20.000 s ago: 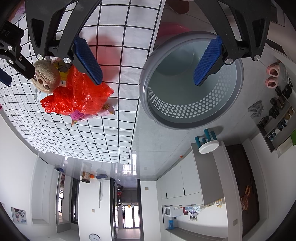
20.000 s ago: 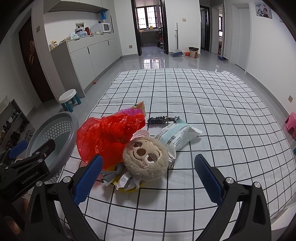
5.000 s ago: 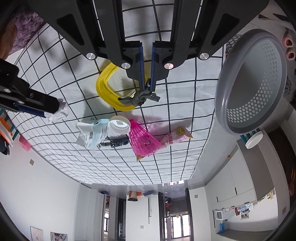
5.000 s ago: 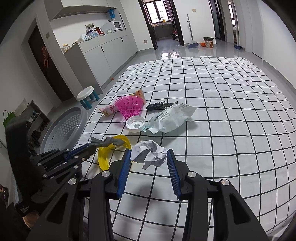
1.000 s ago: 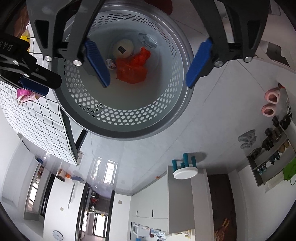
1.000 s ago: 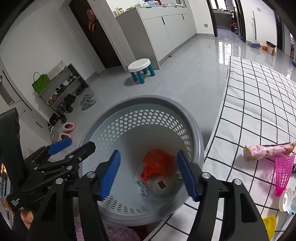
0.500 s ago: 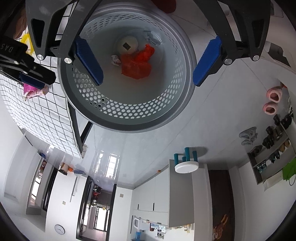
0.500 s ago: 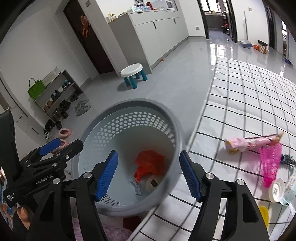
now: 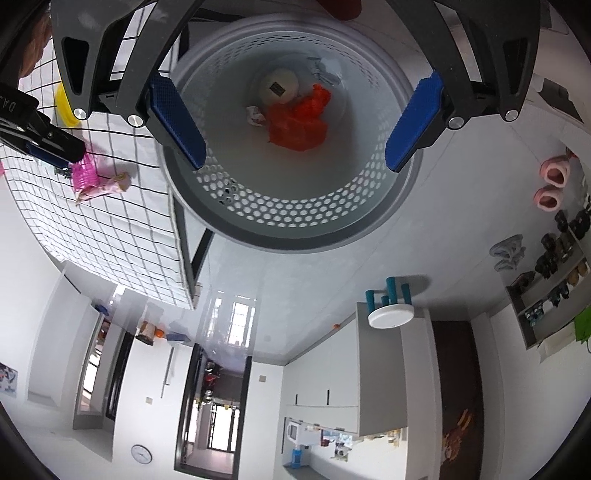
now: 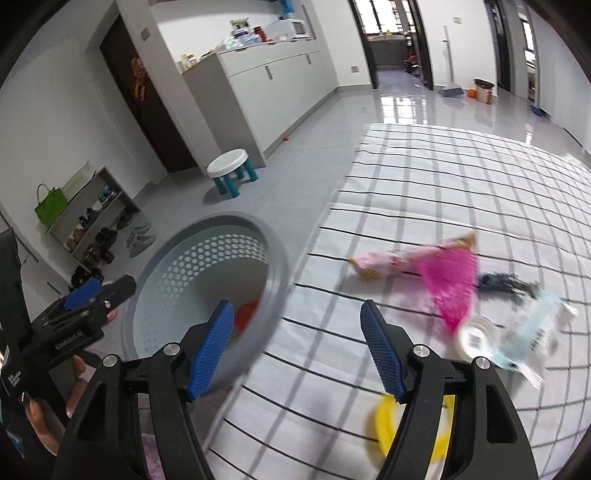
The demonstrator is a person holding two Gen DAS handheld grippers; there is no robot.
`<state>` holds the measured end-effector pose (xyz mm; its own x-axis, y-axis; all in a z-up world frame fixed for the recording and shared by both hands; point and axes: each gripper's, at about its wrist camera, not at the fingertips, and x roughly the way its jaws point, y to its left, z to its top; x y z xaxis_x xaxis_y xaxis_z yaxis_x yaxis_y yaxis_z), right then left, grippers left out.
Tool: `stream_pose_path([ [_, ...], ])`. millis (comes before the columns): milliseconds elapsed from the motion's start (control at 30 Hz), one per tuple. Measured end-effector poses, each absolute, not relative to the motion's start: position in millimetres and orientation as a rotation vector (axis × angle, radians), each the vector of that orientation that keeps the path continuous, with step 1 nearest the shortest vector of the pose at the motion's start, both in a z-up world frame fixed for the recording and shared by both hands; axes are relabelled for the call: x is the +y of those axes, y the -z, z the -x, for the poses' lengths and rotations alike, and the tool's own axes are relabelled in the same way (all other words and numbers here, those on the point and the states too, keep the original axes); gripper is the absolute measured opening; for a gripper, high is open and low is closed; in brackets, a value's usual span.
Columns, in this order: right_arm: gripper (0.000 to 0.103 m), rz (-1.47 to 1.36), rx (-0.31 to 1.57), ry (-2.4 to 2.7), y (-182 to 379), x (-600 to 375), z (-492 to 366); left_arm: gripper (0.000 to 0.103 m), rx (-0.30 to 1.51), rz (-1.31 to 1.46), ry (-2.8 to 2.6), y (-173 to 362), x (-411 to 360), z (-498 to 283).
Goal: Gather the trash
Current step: 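Move both tools back over the yellow ring and white snack bag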
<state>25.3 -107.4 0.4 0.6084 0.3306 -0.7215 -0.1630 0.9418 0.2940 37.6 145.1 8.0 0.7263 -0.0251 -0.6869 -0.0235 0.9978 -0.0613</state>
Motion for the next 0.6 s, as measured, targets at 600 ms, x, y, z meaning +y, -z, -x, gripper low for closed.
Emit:
stream_pose_path([
  [600, 0.068, -0.24, 0.886, -0.026, 23.9, -237.2, 42.1, 0.096, 0.743, 0.018, 0.152, -11.5, 62.9, -20.7],
])
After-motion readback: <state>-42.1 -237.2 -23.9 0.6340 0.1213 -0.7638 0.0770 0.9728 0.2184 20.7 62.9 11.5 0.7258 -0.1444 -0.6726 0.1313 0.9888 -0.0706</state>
